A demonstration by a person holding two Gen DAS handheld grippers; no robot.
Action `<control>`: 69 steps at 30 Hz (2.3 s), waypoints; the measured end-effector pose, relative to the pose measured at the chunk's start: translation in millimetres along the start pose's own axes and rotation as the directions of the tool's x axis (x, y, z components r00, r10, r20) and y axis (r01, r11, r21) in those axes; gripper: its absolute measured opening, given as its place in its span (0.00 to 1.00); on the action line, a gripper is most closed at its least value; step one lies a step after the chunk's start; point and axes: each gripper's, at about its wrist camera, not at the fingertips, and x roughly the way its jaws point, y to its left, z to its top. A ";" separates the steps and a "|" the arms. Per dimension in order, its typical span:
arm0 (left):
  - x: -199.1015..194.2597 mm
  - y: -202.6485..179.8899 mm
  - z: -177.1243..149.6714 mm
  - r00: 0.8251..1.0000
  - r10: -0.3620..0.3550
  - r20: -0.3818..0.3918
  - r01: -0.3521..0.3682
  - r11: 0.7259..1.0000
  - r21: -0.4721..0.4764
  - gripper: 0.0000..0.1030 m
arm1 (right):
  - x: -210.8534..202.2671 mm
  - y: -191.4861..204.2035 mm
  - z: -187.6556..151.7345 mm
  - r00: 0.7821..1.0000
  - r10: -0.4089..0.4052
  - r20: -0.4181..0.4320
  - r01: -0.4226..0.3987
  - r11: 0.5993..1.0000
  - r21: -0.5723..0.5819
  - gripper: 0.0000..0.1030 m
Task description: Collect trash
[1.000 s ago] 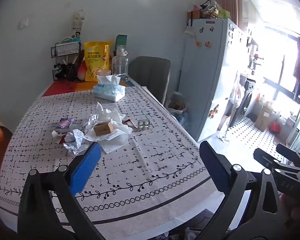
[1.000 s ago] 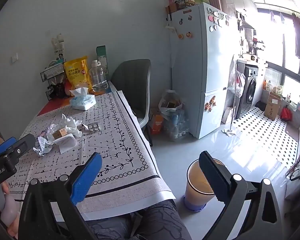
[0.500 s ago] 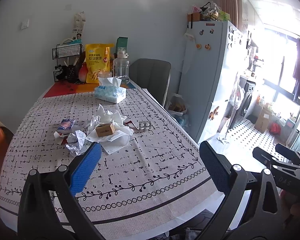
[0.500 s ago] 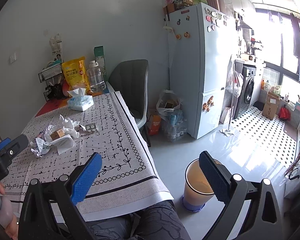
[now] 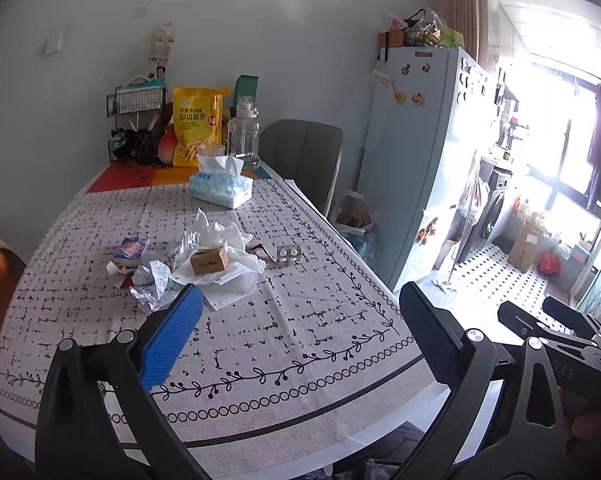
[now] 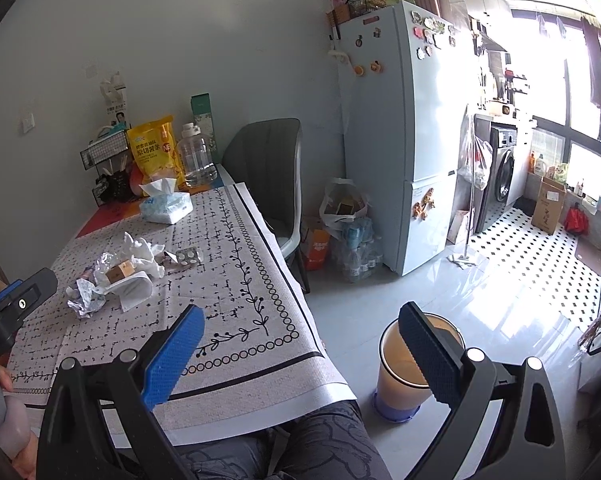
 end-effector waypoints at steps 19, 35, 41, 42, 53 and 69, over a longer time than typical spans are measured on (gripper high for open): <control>-5.0 2.8 -1.3 1.000 -0.003 0.009 0.003 1.000 -0.009 0.95 | -6.6 -1.9 -1.5 1.000 0.017 0.013 -0.017 1.000 0.015 0.93; -8.2 11.0 -2.6 1.000 0.000 0.022 0.000 1.000 -0.015 0.95 | -7.0 5.1 0.1 0.999 0.029 0.024 -0.029 1.000 0.007 0.93; 3.3 33.5 -3.6 1.000 0.011 0.007 -0.010 0.998 -0.063 0.95 | 6.4 19.5 6.6 0.998 0.060 0.019 -0.060 0.998 -0.010 0.93; 8.6 38.1 -3.8 1.000 0.012 -0.005 -0.013 0.997 -0.071 0.95 | 9.6 23.1 7.4 0.998 0.067 0.017 -0.066 0.998 -0.017 0.93; 51.8 109.5 -5.3 0.991 0.101 -0.087 -0.114 0.979 -0.169 0.95 | 66.5 75.4 21.1 0.978 0.198 -0.063 -0.202 0.976 -0.079 0.89; 118.7 185.1 -21.3 0.965 0.112 -0.238 -0.181 0.939 -0.293 0.77 | 145.1 108.1 15.4 0.930 0.313 -0.193 -0.321 0.947 -0.012 0.81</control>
